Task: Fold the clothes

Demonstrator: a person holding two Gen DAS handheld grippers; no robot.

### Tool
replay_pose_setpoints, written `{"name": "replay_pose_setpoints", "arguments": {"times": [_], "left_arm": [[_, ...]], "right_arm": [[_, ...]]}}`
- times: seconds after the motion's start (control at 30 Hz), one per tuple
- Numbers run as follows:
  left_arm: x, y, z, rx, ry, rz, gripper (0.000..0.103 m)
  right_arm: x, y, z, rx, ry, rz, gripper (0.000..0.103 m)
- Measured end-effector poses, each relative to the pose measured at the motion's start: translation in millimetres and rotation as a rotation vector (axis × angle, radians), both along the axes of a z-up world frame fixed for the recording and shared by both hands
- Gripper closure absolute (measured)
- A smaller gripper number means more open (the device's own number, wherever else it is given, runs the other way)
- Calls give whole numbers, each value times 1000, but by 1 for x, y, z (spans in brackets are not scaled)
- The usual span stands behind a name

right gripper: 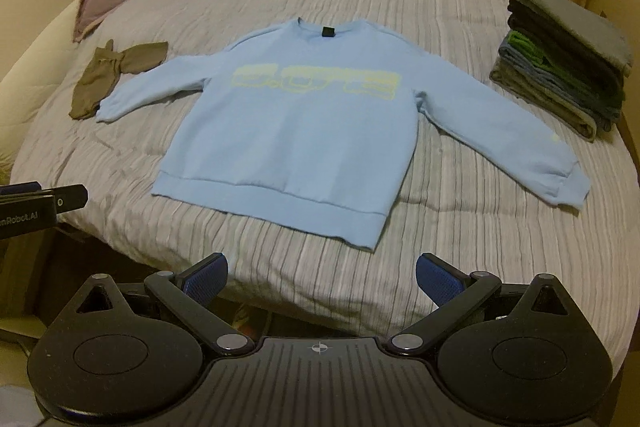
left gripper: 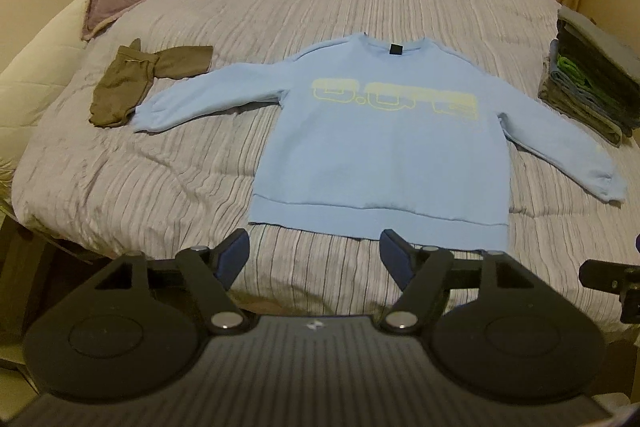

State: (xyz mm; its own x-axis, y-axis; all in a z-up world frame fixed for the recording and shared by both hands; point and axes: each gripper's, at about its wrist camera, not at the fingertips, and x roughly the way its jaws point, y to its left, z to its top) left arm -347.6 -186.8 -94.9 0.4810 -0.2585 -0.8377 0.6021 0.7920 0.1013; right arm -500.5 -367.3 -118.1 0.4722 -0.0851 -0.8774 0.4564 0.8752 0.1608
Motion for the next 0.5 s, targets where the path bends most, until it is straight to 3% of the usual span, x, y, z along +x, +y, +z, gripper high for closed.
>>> {"name": "replay_pose_setpoints", "arguments": {"times": [0.5], "left_arm": [[-27,17,-1,17,3,-18,34]], "right_arm": [[-22,11,-3,29,20,7,1]]}}
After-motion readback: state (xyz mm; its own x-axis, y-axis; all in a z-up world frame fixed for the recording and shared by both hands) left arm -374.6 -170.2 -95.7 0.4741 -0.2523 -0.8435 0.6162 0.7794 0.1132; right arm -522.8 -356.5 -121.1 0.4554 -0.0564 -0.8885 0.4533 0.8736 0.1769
